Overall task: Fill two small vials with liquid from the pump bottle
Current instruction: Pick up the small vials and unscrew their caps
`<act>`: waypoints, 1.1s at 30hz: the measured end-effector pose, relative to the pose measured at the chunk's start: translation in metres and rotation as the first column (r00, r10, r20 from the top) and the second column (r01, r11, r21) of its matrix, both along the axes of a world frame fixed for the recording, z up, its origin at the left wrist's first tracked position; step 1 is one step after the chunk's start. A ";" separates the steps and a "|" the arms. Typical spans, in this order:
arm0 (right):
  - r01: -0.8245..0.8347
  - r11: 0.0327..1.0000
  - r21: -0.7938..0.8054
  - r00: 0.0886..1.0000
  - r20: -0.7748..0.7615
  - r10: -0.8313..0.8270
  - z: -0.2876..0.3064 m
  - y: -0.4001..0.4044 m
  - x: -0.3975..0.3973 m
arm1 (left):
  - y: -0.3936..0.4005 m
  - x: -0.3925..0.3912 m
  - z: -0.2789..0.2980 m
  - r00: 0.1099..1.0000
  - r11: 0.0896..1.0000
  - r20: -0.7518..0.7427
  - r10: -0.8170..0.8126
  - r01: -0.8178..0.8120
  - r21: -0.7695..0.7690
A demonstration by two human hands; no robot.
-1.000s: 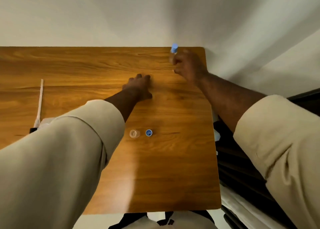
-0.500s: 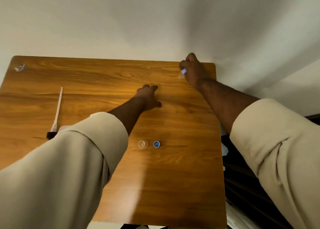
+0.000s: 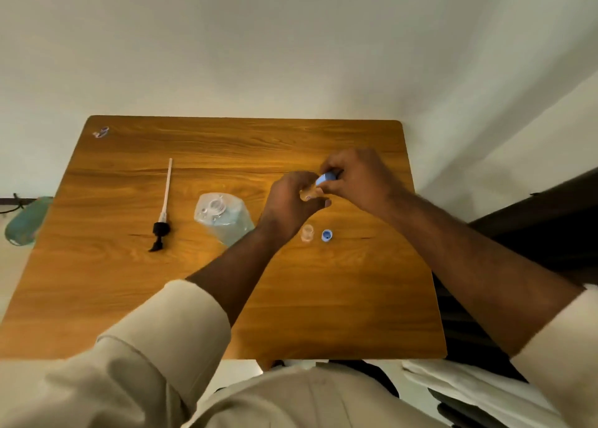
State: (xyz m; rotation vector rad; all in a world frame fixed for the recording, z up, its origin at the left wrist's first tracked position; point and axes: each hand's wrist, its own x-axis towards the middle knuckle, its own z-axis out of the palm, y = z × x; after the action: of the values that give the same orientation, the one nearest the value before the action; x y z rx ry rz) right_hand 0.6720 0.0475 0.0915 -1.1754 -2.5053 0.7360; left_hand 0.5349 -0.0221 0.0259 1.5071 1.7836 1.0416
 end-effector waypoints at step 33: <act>-0.354 0.929 -0.112 0.839 0.401 0.368 0.028 -0.102 0.003 | -0.100 -0.003 -0.010 0.943 0.961 0.277 -0.185 0.233 -0.151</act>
State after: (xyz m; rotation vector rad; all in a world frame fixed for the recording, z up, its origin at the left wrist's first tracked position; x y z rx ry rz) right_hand 0.6750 -0.0549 0.1200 -0.9551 -3.1446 0.6678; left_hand 0.5323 -0.1222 0.0164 1.3461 1.4579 0.8978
